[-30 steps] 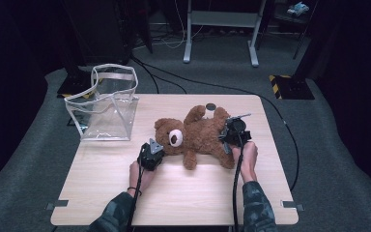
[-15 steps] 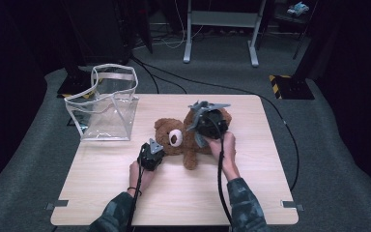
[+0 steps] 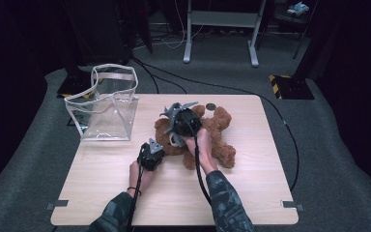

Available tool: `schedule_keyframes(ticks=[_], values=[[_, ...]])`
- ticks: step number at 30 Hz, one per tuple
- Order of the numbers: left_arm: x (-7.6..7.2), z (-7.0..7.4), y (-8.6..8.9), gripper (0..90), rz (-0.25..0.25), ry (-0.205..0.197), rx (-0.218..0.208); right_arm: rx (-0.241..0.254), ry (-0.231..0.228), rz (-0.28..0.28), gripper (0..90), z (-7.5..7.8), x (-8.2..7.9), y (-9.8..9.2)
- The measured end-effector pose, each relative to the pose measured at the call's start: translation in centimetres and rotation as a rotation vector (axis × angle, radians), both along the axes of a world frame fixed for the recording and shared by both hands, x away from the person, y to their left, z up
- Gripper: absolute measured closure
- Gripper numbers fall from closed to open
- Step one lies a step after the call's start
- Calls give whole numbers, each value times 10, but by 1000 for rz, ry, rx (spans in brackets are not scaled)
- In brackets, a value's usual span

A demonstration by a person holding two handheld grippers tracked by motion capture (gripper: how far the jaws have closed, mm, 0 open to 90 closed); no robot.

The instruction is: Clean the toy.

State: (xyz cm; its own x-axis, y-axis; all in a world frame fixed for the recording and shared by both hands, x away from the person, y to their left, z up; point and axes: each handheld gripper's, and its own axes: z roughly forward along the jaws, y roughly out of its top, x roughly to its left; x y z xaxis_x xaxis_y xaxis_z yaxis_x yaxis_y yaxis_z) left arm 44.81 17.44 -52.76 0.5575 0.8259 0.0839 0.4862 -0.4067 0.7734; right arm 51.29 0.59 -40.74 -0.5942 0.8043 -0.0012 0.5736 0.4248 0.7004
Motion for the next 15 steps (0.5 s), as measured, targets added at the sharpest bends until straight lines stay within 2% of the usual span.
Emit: schedule_keyframes(ticks=[3, 5, 8, 10, 11, 12, 13, 14, 15], values=[[0, 0, 0, 899, 0, -2, -3, -10, 42, -36, 753, -4, 3, -21], [0, 0, 0, 899, -5, 2, 0, -19, 34, -63, 751, 1, -3, -31], [0, 0, 0, 898, -7, 0, 4, -60, 28, -31, 709, 8, -11, -37], [0, 0, 0, 899, -6, -2, 6, -100, 34, -12, 610, 12, -16, -39], [0, 0, 0, 898, -7, -2, 7, -121, 20, -17, 540, 14, -18, -39], [0, 0, 0, 899, -6, -3, 7, -134, 19, 5, 495, 15, -20, -40], [0, 0, 0, 898, -6, -3, 8, -127, 22, -5, 441, 16, -22, -40], [0, 0, 0, 899, -6, -3, 8, -125, 6, 4, 406, 16, -21, -39], [0, 0, 0, 898, -6, -4, 7, -106, 12, 10, 367, 15, -22, -37]])
